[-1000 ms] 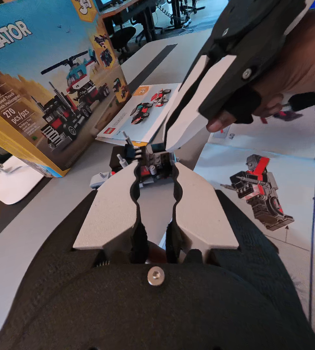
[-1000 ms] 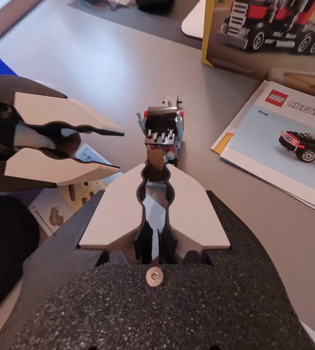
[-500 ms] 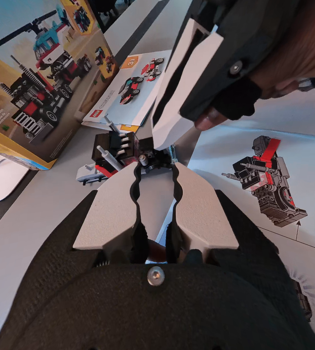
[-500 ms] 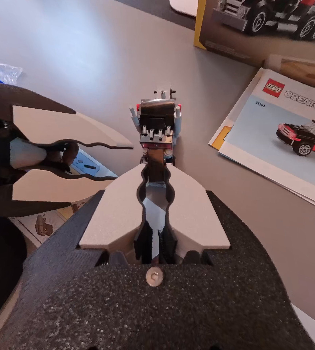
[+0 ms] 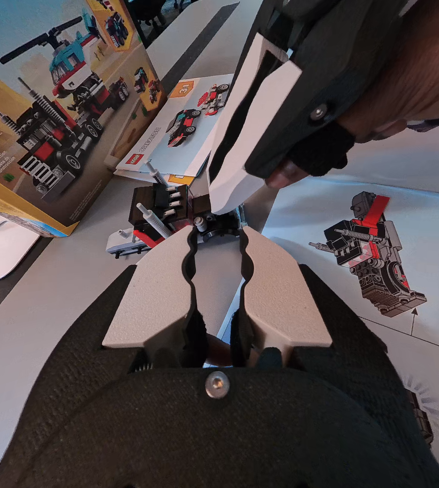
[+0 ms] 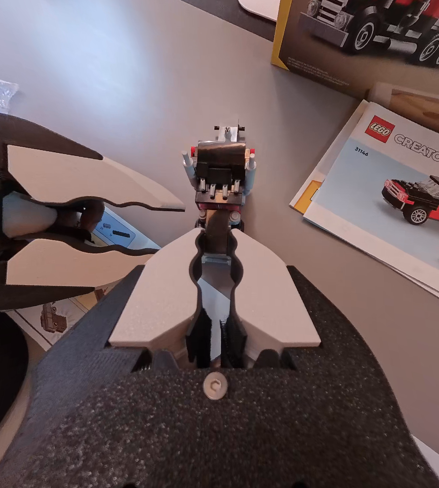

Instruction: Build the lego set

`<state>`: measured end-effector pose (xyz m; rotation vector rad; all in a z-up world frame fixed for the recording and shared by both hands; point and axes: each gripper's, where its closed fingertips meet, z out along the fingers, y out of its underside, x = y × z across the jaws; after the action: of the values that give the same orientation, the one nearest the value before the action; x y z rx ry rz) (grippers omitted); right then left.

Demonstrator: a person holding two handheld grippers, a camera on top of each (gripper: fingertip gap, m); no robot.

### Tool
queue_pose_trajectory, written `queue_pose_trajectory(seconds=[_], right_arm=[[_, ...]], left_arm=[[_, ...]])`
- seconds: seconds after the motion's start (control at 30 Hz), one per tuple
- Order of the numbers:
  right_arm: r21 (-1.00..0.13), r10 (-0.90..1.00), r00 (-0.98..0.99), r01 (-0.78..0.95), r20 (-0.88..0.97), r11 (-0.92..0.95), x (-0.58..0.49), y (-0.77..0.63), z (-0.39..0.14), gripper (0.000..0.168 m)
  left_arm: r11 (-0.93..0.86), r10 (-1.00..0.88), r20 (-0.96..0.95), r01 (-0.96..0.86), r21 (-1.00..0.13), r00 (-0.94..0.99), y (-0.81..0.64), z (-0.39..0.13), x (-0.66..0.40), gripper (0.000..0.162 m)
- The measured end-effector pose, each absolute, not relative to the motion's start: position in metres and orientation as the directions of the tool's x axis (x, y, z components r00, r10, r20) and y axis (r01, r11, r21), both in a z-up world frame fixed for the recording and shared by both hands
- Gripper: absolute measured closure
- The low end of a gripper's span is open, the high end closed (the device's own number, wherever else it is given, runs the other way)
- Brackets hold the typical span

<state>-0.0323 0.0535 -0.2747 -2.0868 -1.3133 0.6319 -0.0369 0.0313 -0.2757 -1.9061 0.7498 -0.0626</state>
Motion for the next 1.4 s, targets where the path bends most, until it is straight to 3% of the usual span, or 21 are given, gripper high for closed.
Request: queue_pose_trajectory(seconds=[0.27,0.37,0.43,0.53,0.67,0.97,1.4], right_arm=[[-0.736,0.920,0.367,0.585,-0.133,-0.340,-0.023,0.052,-0.253,0.127],[-0.832,0.956,0.194,0.475,-0.219,-0.287,-0.019,0.047,-0.207,0.148],[-0.854,0.984,0.037,0.492,-0.173,-0.169,-0.017,0.046,-0.190,0.164],[-0.791,0.958,-0.286,0.594,-0.033,0.150,-0.017,0.034,-0.210,0.167],[-0.724,0.874,-0.483,0.580,0.062,0.372,-0.022,0.035,-0.240,0.168],[-0.683,0.813,-0.569,0.546,0.123,0.485,-0.031,0.045,-0.259,0.168],[-0.532,0.740,-0.642,0.563,0.200,0.632,-0.037,0.051,-0.271,0.168]], left_arm=[[-0.260,-0.515,-0.281,-0.460,-0.849,0.810,0.032,-0.274,-0.038,0.132],[-0.253,-0.501,-0.259,-0.425,-0.869,0.826,0.032,-0.269,-0.041,0.136],[-0.254,-0.496,-0.235,-0.399,-0.881,0.836,0.032,-0.267,-0.042,0.138],[-0.255,-0.517,-0.206,-0.379,-0.890,0.831,0.031,-0.266,-0.041,0.141],[-0.268,-0.537,-0.183,-0.372,-0.889,0.824,0.030,-0.267,-0.039,0.142],[-0.288,-0.536,-0.174,-0.373,-0.882,0.826,0.031,-0.270,-0.039,0.142],[-0.345,-0.565,-0.152,-0.399,-0.850,0.811,0.031,-0.280,-0.036,0.146]])
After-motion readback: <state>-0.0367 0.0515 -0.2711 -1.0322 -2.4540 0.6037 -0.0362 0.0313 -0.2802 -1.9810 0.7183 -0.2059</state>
